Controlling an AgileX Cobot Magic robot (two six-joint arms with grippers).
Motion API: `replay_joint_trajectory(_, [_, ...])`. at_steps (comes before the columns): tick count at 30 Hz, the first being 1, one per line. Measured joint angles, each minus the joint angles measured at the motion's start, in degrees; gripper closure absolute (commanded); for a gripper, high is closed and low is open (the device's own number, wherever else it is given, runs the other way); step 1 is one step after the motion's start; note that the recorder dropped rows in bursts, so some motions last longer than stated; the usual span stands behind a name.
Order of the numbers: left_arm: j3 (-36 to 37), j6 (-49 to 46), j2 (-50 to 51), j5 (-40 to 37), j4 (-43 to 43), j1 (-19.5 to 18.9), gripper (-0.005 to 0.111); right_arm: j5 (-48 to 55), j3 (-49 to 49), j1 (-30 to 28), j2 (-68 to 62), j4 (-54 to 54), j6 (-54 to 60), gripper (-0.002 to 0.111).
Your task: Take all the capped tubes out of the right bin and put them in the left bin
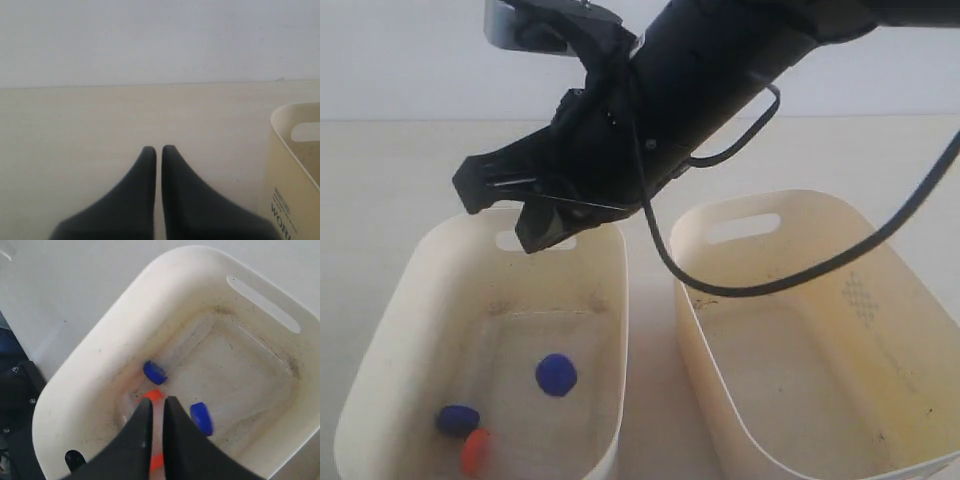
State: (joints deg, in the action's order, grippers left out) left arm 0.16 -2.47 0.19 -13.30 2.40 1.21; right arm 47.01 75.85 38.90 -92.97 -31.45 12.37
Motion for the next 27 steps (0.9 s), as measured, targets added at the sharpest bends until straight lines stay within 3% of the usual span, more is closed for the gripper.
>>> replay_joint_trajectory(13, [0.00, 0.00, 0.00, 0.00, 0.00, 0.00, 0.102, 2.86, 0.00, -2.30, 16.71, 4.45, 2.98, 0.107])
replay_joint_trajectory(27, [0.00, 0.00, 0.00, 0.00, 0.00, 0.00, 0.102, 3.12, 0.00, -2.30, 20.77, 4.58, 2.98, 0.107])
